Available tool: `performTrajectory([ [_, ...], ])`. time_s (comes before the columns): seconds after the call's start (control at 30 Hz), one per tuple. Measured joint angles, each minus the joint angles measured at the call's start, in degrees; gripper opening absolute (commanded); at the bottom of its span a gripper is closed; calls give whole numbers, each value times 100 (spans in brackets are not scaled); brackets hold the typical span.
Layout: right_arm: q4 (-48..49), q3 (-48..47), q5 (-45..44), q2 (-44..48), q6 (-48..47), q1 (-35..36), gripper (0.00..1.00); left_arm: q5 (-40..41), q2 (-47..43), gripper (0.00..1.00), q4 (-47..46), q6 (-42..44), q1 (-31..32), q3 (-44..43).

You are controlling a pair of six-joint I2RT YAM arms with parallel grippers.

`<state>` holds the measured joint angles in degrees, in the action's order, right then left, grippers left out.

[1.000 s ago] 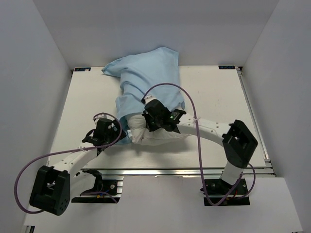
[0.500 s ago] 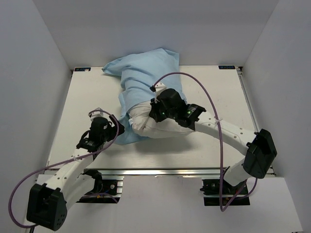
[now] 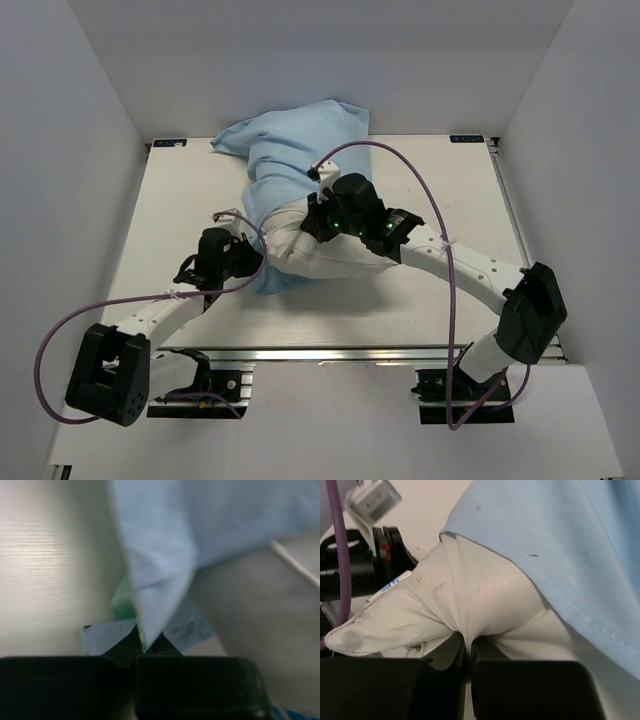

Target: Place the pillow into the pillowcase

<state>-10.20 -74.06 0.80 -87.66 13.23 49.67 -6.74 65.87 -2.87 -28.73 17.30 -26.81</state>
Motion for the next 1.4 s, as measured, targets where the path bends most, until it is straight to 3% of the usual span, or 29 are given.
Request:
performTrajectory([
  [0.17,1165,116,127,-251,-229,-96,0,-422,-219,0,28,-44,2,-214],
  [0.33,2758,774,52,-92,-750,-114,0,-754,-1836,0,739,-699,-9,-535],
  [0.47,5119,1825,-400,28,-1683,39,0,-1147,-2710,0,1484,-1047,-31,-1307],
  [0.6,7136,1707,-1305,-1095,-2271,304,0,-1593,-2590,0,2568,-1014,-50,-2610],
  [0.67,7656,1362,-1947,-1753,-2444,404,0,-1843,-2369,0,3047,-944,-81,-3195],
  [0.73,7886,981,-2603,-2280,-2546,505,0,-2151,-2238,0,3338,-911,-107,-3427],
  [0.83,7495,431,-3169,-2693,-2441,575,0,-2505,-2218,0,3694,-914,-107,-3432],
  [1.13,6835,339,-3729,-2546,-2135,599,0,-2712,-2472,0,4275,-857,-94,-3403],
  [1.17,6800,411,-3748,-2465,-2142,597,0,-2747,-2450,3,4288,-844,-92,-3342],
  [1.2,6763,520,-3766,-2358,-2155,597,0,-2824,-2422,23,4271,-822,-81,-3246],
  [1.27,6607,734,-3696,-2140,-2203,595,0,-3101,-2304,46,4221,-748,-59,-3012],
  [1.3,6481,833,-3609,-2033,-2210,595,11,-3285,-2186,62,4188,-741,-52,-2898],
  [1.37,5963,1029,-3241,-1746,-2105,588,36,-3578,-1904,78,4177,-669,-28,-2789],
  [1.4,5685,1167,-3023,-1565,-2002,586,50,-3663,-1757,97,4192,-597,-24,-2789],
])
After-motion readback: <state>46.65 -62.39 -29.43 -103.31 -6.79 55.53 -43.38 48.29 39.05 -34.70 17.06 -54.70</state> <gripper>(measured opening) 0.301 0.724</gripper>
